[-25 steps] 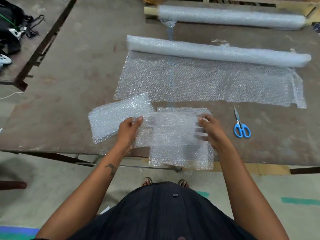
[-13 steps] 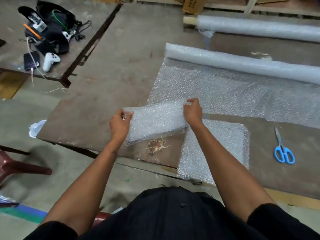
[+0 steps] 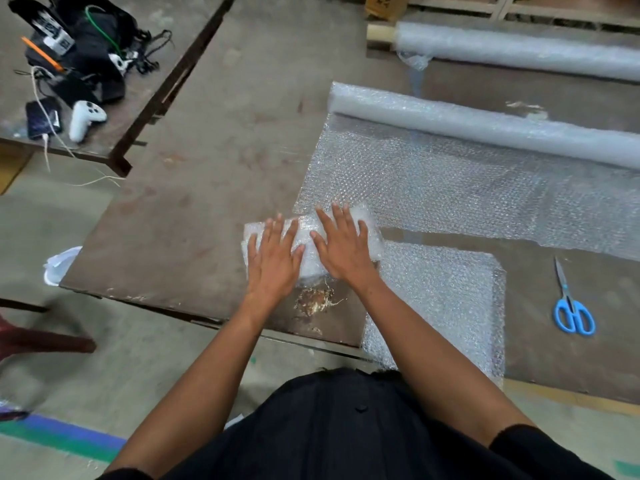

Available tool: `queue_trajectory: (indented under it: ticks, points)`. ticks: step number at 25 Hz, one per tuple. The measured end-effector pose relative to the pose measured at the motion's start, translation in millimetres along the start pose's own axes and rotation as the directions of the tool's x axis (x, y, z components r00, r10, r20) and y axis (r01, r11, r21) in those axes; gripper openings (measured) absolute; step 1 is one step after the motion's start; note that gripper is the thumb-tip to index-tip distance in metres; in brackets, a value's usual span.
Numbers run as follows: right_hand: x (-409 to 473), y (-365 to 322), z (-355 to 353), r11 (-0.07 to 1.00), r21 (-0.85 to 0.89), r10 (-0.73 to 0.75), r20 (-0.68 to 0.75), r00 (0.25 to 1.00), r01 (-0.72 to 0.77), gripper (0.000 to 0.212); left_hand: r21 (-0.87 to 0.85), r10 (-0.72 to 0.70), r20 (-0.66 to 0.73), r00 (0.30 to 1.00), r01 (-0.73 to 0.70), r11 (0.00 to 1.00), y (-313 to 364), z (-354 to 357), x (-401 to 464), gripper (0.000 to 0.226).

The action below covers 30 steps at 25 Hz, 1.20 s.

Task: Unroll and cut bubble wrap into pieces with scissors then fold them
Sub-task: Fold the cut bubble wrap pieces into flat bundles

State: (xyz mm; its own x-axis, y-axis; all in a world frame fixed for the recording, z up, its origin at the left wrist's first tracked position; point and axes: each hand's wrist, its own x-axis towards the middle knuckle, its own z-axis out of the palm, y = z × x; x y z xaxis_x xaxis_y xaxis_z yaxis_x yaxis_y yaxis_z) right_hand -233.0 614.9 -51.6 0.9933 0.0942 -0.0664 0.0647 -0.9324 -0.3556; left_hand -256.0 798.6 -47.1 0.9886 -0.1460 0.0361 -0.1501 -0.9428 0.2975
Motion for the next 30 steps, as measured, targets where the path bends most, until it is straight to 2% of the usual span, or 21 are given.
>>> queue_trajectory:
  ticks: [2, 5, 9, 12, 15, 18, 21, 24, 26, 28, 30]
  points:
    - [-1.9, 18.4, 9.2, 0.999, -0.006, -0.042, 0.014, 0.999, 0.042, 0.065, -0.002, -0.063, 0.081, 0.995, 0.063, 0.998, -21.3, 11.6, -6.2, 0.068]
    - [-2.2, 42.7, 3.7, 0.996, 0.006, -0.092, 0.01, 0.996, 0.092, 0.066, 0.0, -0.044, 0.083, 0.996, 0.044, 0.999, -37.1, 10.9, -12.2, 0.077]
    - [-19.3, 67.1, -13.9, 0.991, 0.129, 0.043, -0.032, 0.999, -0.038, 0.065, -0.014, -0.038, -0.017, 0.999, 0.038, 0.999, -21.9, 2.9, -19.4, 0.078]
    - [-50.9, 92.2, -26.5, 0.982, 0.143, 0.135, -0.098, 0.986, -0.12, 0.062, -0.067, 0.016, -0.067, 0.998, -0.02, 0.998, 7.1, 1.9, -26.0, 0.075]
    - [-85.5, 116.2, -32.1, 0.97, 0.1, 0.237, -0.201, 0.95, -0.221, 0.051, -0.146, 0.089, -0.056, 0.994, -0.096, 0.985, 51.6, 7.9, -26.1, 0.07]
    - [-118.8, 143.3, -30.0, 0.921, 0.054, 0.38, -0.343, 0.859, -0.387, 0.041, -0.227, 0.215, -0.013, 0.977, -0.212, 0.951, 102.6, 15.8, -25.4, 0.061]
    - [-140.4, 174.1, -41.0, 0.787, 0.052, 0.571, -0.437, 0.694, -0.615, 0.038, -0.308, 0.386, 0.02, 0.922, -0.362, 0.88, 153.4, 29.3, -25.7, 0.053]
    - [-154.0, 214.1, -64.1, 0.647, 0.082, 0.734, -0.339, 0.589, -0.758, 0.036, -0.477, 0.486, 0.11, 0.867, -0.383, 0.791, 201.6, 50.3, -33.5, 0.052]
    - [-157.3, 241.0, -75.5, 0.642, 0.107, 0.758, -0.239, 0.607, -0.76, 0.043, -0.551, 0.519, 0.16, 0.839, -0.36, 0.753, 227.6, 63.0, -40.8, 0.054]
    - [-153.9, 261.1, -85.1, 0.702, 0.158, 0.712, -0.139, 0.688, -0.695, 0.047, -0.588, 0.514, 0.212, 0.831, -0.312, 0.746, 247.5, 70.4, -47.5, 0.057]
    - [-146.3, 277.1, -92.9, 0.747, 0.191, 0.66, -0.104, 0.744, -0.636, 0.043, -0.576, 0.512, 0.245, 0.824, -0.301, 0.76, 259.9, 74.6, -49.4, 0.06]
